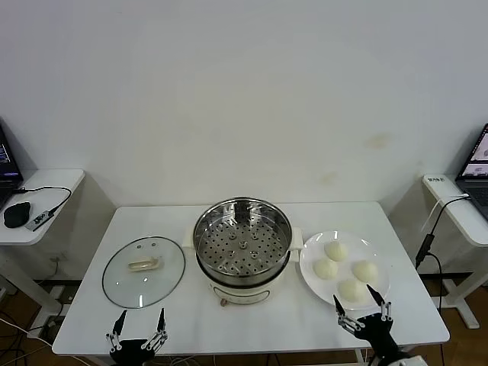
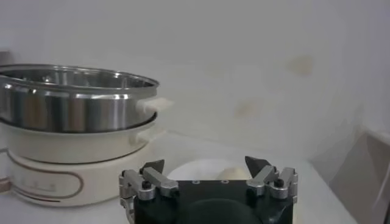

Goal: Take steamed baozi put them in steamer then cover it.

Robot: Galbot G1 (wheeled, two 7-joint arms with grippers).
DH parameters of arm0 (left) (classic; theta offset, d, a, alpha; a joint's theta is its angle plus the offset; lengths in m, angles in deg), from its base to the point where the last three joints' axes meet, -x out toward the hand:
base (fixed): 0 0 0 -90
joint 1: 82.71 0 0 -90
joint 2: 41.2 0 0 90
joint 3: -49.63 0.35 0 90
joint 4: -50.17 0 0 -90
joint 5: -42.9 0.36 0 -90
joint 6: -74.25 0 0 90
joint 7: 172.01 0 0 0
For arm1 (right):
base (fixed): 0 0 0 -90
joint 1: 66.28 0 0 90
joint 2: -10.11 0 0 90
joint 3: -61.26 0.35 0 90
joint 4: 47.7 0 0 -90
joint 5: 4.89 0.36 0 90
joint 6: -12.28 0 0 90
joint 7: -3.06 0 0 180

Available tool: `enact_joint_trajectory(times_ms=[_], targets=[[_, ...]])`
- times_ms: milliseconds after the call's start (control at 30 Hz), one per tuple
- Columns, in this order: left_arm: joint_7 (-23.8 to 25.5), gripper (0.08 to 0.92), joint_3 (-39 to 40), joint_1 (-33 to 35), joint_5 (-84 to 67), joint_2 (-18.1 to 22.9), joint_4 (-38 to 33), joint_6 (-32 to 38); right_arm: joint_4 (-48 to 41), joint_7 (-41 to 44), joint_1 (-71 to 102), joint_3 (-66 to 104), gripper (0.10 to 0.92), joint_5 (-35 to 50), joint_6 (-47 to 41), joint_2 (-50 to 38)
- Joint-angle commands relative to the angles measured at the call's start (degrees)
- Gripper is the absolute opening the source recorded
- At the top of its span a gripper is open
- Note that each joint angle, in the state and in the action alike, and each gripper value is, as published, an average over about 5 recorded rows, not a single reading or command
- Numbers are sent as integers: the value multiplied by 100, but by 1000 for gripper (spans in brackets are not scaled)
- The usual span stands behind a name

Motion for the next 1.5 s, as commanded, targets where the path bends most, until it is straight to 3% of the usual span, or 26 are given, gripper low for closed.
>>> enact_joint_trajectory(times_ms=[33,233,433,800,1200,1500], targets=[[28,823,-22,-5,193,-42,-111,-399,22,-48,-187,122,823,-376,-98,-172],[15,823,-4,-152,472,-88,-309,-1014,-343,147,-949,375,823,-1372,-445,-1152],[252,823,-85,-244,1024,-91,-338,-1117,-825,923,-1913,212,823,-2048,-1008,-2350],[347,823,-109,-297,1366,-32,-378,-1085,-2095,2721,-4513,-2141,823,-2233,-1292,-4256],[327,823,-263,-309,1369,-52,-313,-1074,-3618,4888,-8549,-6573,823,-1678,-777,-4556],[343,823,-311,-397,1356,-41,-179,-1082,-4478,5086,-9680,-8237,823,-1624,-566,-3865]])
